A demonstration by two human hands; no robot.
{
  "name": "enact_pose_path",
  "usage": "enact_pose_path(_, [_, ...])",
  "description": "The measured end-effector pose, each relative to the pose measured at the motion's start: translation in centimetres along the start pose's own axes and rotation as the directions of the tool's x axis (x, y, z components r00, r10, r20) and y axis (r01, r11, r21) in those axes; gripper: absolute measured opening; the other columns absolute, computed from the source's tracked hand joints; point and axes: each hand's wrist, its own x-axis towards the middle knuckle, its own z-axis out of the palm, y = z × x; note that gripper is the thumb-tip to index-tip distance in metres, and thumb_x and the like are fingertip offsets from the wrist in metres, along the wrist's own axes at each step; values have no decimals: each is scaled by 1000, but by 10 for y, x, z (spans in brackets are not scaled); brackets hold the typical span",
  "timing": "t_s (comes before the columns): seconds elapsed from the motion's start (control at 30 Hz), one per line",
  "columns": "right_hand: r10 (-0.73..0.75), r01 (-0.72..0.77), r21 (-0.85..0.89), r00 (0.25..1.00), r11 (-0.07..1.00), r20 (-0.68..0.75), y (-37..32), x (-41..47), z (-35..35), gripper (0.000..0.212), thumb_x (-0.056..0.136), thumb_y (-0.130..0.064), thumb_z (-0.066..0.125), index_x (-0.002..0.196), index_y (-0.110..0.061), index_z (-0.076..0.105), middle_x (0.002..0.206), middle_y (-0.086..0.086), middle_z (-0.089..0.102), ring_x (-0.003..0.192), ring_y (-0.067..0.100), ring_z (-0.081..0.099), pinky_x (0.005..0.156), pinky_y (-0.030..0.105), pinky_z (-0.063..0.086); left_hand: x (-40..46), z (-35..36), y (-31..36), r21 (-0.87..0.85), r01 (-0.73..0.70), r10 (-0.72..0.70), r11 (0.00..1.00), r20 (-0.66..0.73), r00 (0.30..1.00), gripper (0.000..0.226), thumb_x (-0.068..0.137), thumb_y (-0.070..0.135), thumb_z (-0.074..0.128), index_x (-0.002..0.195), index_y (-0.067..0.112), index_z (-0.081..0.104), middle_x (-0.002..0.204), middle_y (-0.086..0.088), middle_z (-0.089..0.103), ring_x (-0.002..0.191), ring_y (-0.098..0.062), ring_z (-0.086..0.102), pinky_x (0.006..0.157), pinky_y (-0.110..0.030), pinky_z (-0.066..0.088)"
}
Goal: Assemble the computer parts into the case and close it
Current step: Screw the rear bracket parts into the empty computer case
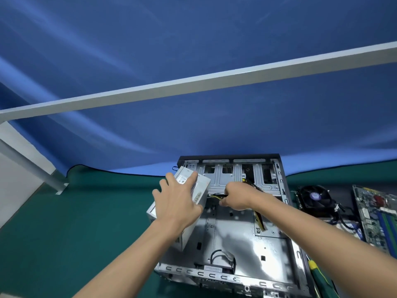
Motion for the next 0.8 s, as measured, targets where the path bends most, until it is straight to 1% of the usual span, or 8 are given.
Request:
enact_pose_path(0.1, [43, -42, 45, 999, 998, -18, 9, 0, 0, 35, 93, -31, 57, 67, -11, 46, 63, 3, 49, 68, 24, 52, 56, 28, 39, 2, 2, 11, -9, -1, 1, 1000, 15, 1000, 71, 68, 35, 58, 132, 43, 30, 98, -5, 27, 86, -27, 30, 75, -37, 33])
enact_pose_path(0.23, [87, -83, 51, 994, 995, -65, 17, 1, 13, 34, 91, -27, 55, 63, -16, 39, 63, 0, 43, 71, 24, 49, 47, 25, 28, 4, 9, 25, 36, -29, 27, 999, 59, 998, 70, 69, 34, 59, 133, 40, 30, 109, -11, 32, 91, -29, 33, 76, -38, 31])
enact_pose_path(0.33, [126, -111, 154, 988, 982, -89, 21, 4, 23, 31, 90, -24, 55, 64, -16, 43, 64, 1, 48, 69, 23, 52, 49, 26, 32, 5, 15, 32, 14, -3, 1, 1000, 138, 990, 73, 69, 34, 59, 135, 40, 30, 116, -14, 34, 100, -32, 37, 78, -39, 32])
enact_pose_path(0.4, [135, -116, 224, 988, 968, -75, 24, 6, 27, 35, 93, -28, 54, 62, -14, 45, 67, 4, 51, 67, 23, 52, 50, 27, 34, 3, 22, 33, -16, 18, -15, 1000, 174, 985, 70, 69, 33, 58, 134, 39, 32, 111, -12, 34, 100, -32, 38, 78, -39, 33])
enact_pose_path(0.5, [125, -111, 254, 991, 961, -39, 24, 10, 38, 44, 97, -42, 47, 61, -17, 42, 70, 4, 49, 71, 22, 49, 48, 25, 29, 2, 38, 30, 6, 23, -24, 1000, 202, 979, 75, 71, 34, 57, 138, 41, 27, 111, -11, 34, 102, -33, 40, 83, -41, 38])
enact_pose_path(0.63, [125, -124, 328, 992, 937, 18, 16, 19, 58, 56, 97, -51, 38, 57, -13, 46, 58, 1, 46, 52, 15, 43, 48, 27, 28, 8, 58, 21, 108, 33, -55, 994, 210, 976, 80, 75, 45, 59, 143, 43, 18, 115, -12, 36, 105, -32, 41, 84, -40, 37])
enact_pose_path(0.73, [134, -134, 387, 991, 912, 26, 11, 30, 69, 56, 100, -47, 34, 55, -14, 40, 57, 1, 43, 54, 15, 43, 50, 28, 28, 8, 76, 17, 187, 26, -60, 982, 179, 982, 83, 77, 59, 56, 145, 42, 13, 114, -14, 38, 102, -31, 42, 83, -38, 35])
enact_pose_path(0.8, [161, -158, 446, 986, 881, 31, 9, 38, 74, 59, 99, -51, 30, 55, -14, 40, 56, 0, 43, 57, 18, 46, 53, 29, 30, 8, 86, 13, 210, 34, -72, 977, 177, 982, 84, 78, 64, 54, 146, 41, 11, 113, -15, 39, 101, -30, 42, 83, -37, 34])
